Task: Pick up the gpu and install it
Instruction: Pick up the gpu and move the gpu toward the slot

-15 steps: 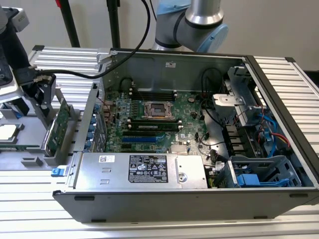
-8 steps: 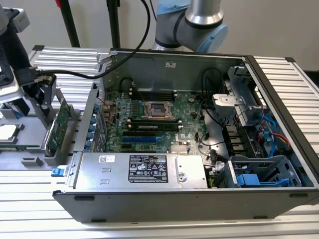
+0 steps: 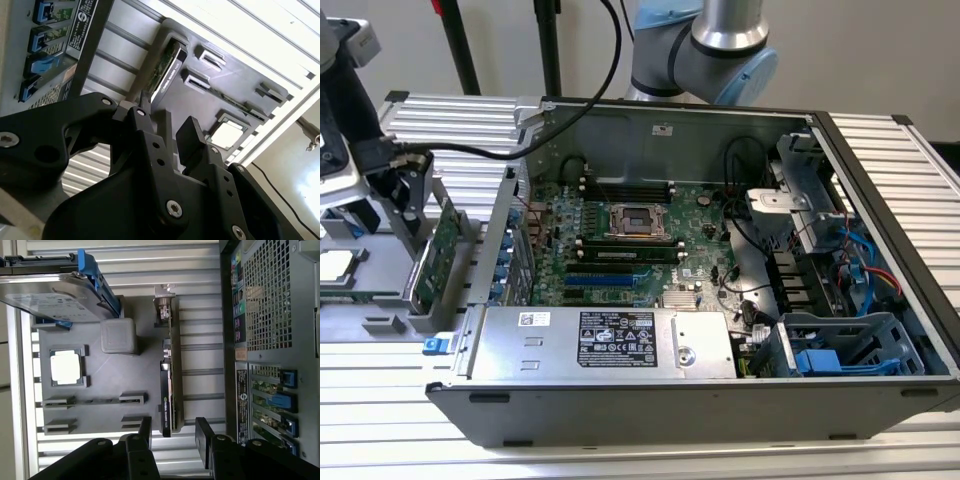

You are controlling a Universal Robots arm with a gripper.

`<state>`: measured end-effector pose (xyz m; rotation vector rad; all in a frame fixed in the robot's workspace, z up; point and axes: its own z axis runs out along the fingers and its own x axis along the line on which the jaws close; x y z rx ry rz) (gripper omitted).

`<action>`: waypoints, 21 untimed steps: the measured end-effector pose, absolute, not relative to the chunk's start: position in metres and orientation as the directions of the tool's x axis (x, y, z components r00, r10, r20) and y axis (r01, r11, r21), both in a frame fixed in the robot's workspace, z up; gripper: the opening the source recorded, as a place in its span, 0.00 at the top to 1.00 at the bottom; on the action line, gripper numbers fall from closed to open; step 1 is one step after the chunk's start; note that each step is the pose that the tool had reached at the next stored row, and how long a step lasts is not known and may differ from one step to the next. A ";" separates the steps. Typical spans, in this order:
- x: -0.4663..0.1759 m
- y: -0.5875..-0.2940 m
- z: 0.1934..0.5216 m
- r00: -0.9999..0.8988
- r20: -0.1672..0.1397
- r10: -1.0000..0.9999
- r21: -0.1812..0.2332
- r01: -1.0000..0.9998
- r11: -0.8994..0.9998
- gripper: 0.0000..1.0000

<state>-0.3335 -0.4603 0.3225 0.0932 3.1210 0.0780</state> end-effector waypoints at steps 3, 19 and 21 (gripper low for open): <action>-0.333 -0.460 0.321 -0.998 -0.017 0.060 0.051 0.059 0.997 0.00; -0.333 -0.460 0.316 -0.998 -0.017 0.060 0.050 0.059 0.997 0.00; -0.333 -0.460 0.316 -0.998 -0.017 0.060 0.050 0.059 0.997 0.00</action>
